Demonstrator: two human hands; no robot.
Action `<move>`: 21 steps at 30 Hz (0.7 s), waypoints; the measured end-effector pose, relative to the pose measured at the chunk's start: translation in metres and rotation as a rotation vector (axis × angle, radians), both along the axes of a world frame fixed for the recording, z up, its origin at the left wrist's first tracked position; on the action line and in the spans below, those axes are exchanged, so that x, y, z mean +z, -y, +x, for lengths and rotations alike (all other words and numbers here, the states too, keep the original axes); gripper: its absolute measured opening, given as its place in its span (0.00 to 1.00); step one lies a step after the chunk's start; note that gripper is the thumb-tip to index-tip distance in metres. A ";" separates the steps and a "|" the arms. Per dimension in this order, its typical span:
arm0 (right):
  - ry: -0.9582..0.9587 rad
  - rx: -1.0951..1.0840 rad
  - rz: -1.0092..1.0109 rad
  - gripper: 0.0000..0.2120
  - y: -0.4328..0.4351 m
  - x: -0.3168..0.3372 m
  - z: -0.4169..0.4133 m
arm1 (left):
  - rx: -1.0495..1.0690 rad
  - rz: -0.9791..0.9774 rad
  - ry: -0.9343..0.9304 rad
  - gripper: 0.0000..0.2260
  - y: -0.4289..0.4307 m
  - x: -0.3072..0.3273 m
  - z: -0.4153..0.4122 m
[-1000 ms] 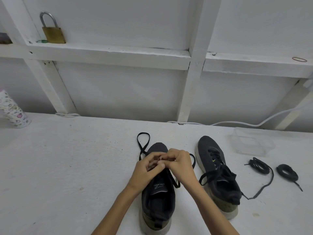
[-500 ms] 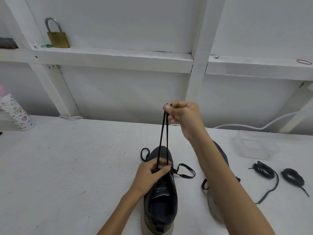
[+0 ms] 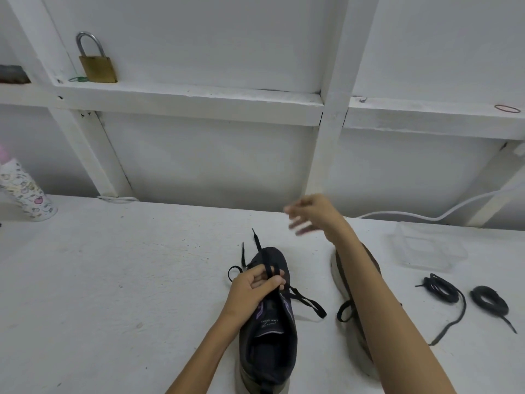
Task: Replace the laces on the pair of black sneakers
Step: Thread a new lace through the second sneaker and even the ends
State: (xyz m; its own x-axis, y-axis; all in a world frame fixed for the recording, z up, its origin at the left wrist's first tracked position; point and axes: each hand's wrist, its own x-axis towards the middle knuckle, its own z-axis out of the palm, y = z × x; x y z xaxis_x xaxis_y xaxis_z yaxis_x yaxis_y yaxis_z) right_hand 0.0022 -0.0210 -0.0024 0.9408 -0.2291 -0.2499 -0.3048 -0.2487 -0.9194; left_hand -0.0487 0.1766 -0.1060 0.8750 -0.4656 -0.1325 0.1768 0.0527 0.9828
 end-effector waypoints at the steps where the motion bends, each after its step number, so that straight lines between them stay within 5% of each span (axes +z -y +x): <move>1: -0.113 0.133 -0.108 0.16 -0.001 -0.005 -0.010 | -0.002 0.002 0.001 0.06 0.000 0.000 0.001; 5: -0.351 0.423 -0.263 0.19 -0.020 -0.024 -0.039 | -0.025 0.041 0.046 0.07 0.000 0.002 0.002; 12: -0.044 0.261 -0.070 0.08 -0.046 -0.041 -0.049 | -0.025 0.119 0.113 0.07 -0.001 0.004 0.001; 21: 0.170 0.159 0.091 0.08 -0.044 -0.007 -0.043 | -0.063 0.185 0.221 0.10 -0.003 0.009 -0.001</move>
